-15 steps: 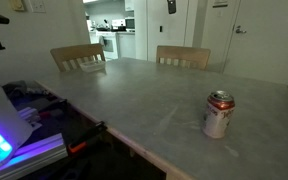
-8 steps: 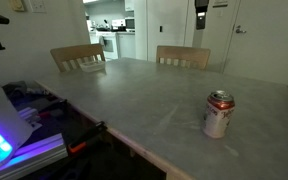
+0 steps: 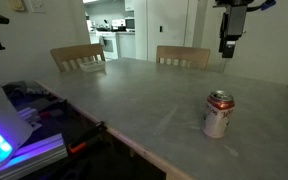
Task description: Move the can to the left
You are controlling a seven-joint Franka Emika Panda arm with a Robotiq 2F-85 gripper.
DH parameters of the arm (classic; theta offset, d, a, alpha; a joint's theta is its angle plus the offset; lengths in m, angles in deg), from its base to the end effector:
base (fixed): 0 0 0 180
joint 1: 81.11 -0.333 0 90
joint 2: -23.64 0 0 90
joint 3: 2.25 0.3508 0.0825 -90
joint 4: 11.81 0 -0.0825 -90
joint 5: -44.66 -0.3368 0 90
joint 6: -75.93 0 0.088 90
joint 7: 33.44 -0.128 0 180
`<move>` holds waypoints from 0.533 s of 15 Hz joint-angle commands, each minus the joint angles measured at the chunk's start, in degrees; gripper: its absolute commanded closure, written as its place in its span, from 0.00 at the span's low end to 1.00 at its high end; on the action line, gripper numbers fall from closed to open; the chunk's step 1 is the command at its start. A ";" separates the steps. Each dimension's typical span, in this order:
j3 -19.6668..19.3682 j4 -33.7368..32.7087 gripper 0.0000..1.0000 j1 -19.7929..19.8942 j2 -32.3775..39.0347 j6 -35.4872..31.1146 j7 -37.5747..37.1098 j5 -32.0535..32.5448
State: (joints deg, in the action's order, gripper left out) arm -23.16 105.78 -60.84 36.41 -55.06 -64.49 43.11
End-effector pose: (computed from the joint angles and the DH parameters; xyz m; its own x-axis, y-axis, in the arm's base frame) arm 0.4253 -0.3594 0.3823 0.2979 -0.9532 0.0525 -0.9544 -0.2963 0.0361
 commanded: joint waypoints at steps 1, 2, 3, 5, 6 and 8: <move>-0.73 -1.47 0.00 2.37 4.33 -1.17 7.02 -4.52; -0.66 -1.22 0.00 3.02 5.07 -1.42 9.13 -5.90; -0.59 -1.07 0.00 3.63 5.66 -1.05 11.07 -7.11; -0.52 -0.60 0.00 4.68 6.73 -0.46 14.57 -8.78; -0.47 -0.48 0.00 5.19 7.24 -0.32 16.30 -9.39; -0.28 -0.12 0.00 6.17 8.09 -0.12 19.92 -10.39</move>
State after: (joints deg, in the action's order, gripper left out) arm -24.08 105.67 -56.47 43.11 -55.60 -50.11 35.05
